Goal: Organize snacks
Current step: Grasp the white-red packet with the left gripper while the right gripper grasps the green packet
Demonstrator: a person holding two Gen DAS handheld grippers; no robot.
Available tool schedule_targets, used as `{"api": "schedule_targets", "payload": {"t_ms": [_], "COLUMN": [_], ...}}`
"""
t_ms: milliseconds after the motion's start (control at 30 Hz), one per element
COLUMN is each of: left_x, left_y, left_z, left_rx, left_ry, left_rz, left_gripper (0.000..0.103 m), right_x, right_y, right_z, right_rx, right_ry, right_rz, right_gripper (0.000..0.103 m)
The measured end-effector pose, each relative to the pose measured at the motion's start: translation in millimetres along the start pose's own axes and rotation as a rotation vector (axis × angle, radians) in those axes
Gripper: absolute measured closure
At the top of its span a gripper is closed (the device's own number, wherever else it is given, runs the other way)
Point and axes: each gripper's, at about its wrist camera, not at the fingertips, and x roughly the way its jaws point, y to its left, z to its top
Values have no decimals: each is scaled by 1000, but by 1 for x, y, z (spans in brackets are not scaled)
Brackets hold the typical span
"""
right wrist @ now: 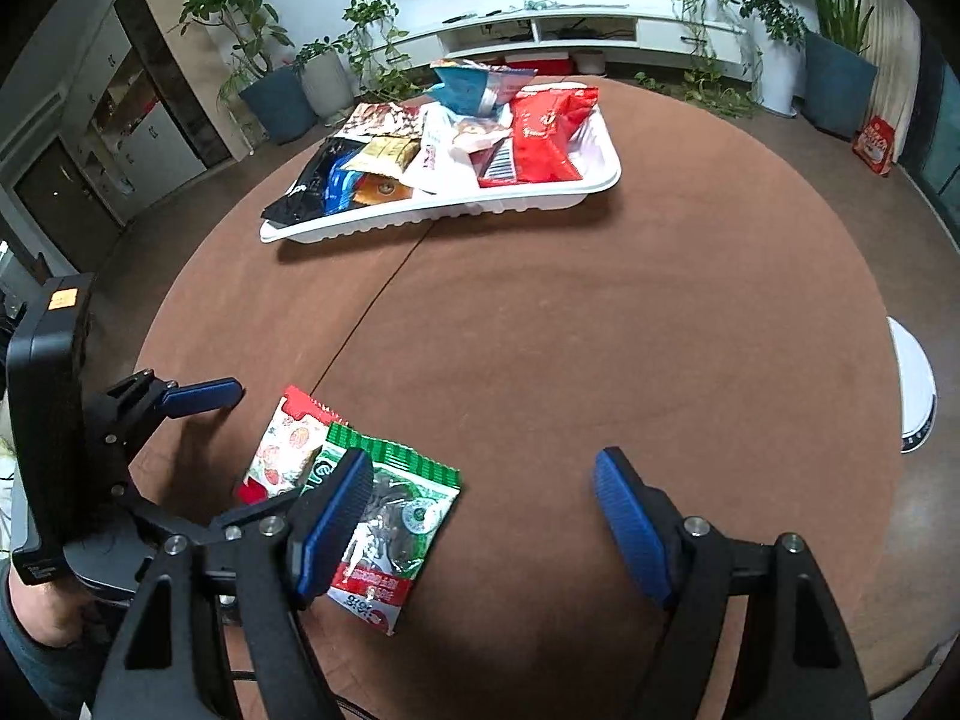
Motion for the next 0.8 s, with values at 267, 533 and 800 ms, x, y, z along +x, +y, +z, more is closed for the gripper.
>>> {"api": "schedule_targets", "payload": {"t_ms": [267, 533, 800], "left_x": [-1, -6, -15], "left_y": [0, 3, 18], "left_z": [3, 3, -5], "left_rx": [13, 40, -11], "left_ry": [-22, -43, -72], "left_rz": [4, -31, -70], "left_gripper": [32, 69, 70], "right_x": [-11, -7, 2], "right_y": [11, 25, 47], "right_z": [-21, -34, -37], "right_rx": [27, 41, 47], "right_ry": [-26, -6, 13], "right_rz": [-37, -54, -49], "right_gripper": [24, 30, 31]}}
